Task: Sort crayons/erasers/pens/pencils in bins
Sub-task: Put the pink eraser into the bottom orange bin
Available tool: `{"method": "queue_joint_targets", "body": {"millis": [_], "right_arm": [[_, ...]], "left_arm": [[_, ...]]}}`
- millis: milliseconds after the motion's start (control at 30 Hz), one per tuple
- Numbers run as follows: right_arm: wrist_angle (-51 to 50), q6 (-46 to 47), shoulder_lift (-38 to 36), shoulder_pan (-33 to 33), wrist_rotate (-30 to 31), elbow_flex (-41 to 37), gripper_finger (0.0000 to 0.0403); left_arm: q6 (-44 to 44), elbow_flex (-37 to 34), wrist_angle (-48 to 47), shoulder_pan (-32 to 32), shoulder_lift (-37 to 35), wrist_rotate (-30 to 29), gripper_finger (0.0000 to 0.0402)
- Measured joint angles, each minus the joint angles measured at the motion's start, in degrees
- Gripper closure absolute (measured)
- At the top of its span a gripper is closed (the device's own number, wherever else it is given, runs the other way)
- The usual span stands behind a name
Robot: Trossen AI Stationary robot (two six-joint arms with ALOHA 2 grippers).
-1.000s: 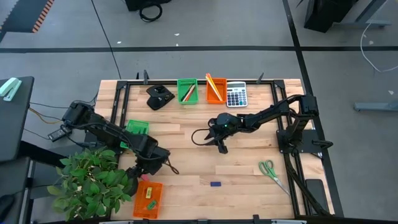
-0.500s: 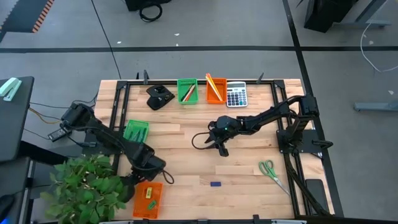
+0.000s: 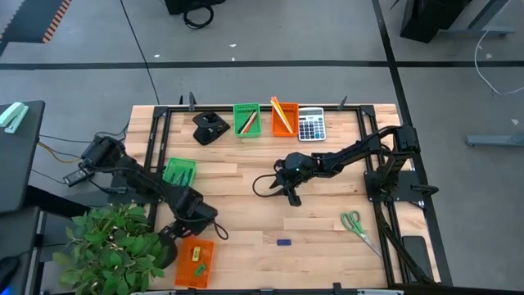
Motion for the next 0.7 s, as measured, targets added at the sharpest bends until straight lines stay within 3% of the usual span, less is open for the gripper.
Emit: {"method": "queue_joint_targets", "body": {"millis": [700], "right_arm": [[-0.08, 0.0, 0.0, 0.0, 0.0, 0.0, 0.026]], "left_arm": [[7.55, -2.12, 3.01, -4.73, -0.26, -9.73, 0.0209]]}}
